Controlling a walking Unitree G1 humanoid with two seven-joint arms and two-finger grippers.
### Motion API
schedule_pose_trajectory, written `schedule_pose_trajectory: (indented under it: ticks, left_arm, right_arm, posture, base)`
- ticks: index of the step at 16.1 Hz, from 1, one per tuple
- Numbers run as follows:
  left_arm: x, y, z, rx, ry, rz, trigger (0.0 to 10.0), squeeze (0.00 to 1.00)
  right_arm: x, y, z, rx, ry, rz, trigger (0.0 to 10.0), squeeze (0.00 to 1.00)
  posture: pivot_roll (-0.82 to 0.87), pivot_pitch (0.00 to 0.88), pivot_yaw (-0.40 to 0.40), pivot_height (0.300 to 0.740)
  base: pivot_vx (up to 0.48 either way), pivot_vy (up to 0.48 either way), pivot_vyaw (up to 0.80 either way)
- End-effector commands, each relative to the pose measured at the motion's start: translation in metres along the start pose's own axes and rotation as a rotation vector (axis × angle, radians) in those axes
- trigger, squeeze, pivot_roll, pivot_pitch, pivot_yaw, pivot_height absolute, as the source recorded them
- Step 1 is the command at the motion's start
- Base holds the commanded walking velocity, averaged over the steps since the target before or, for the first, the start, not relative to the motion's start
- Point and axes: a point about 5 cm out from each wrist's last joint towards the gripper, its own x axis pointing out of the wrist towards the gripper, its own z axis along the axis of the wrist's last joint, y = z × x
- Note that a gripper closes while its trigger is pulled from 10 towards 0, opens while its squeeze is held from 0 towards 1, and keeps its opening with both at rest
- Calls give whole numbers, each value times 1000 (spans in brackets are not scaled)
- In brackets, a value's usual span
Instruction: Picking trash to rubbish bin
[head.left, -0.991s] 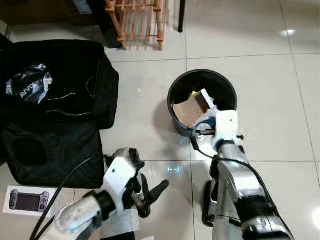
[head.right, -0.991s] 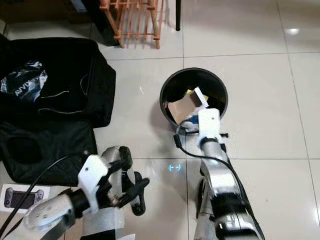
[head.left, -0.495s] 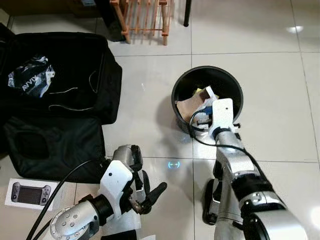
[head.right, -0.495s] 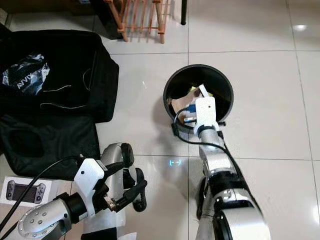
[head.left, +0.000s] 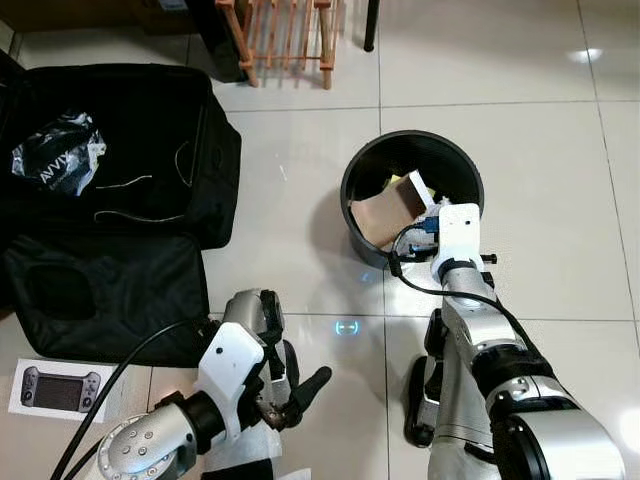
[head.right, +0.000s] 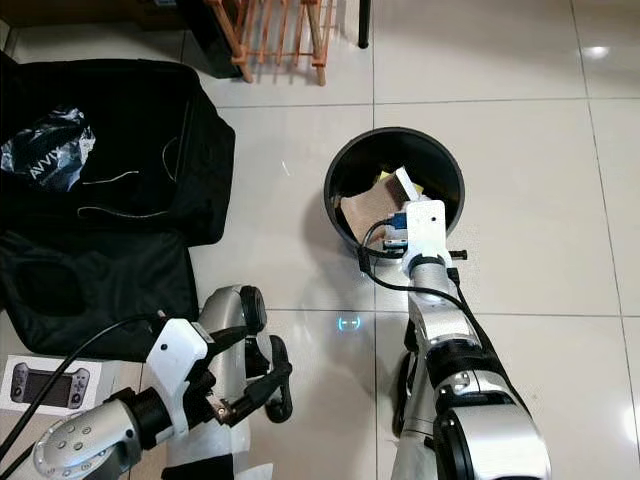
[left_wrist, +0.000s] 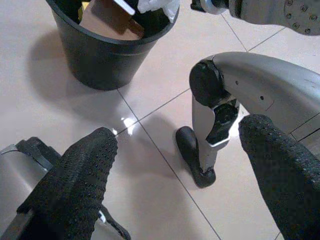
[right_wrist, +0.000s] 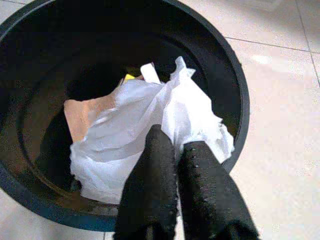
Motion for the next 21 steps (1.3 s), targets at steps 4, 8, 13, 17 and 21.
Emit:
schedule_pose_trajectory:
  ticks: [4, 8, 13, 17, 21]
  left_arm:
    - [-10, -2, -6, -15, 38, 13, 10000, 0]
    - [-11, -3, -7, -17, 49, 15, 10000, 0]
    - [-12, -4, -8, -19, 55, 17, 10000, 0]
    - [-12, -5, -9, -19, 60, 13, 10000, 0]
    - [-8, -3, -9, -16, 55, 14, 10000, 0]
  right_arm:
    - [-1, -2, -7, 22, 21, -32, 10000, 1000]
    - [-2, 1, -9, 29, 22, -28, 10000, 1000]
    - [-4, 4, -15, 37, 44, -8, 10000, 1000]
    - [-4, 5, -17, 38, 50, -3, 10000, 1000]
    - [-4, 3, -16, 22, 34, -6, 10000, 0]
  posture:
    - [286, 584, 105, 559]
    - [284, 592, 106, 559]
    - [282, 591, 106, 559]
    - [281, 585, 108, 559]
    - [270, 566, 103, 559]
  base:
    - [0, 0, 0]
    - [0, 0, 0]
    - [0, 0, 0]
    - [0, 0, 0]
    - [0, 0, 0]
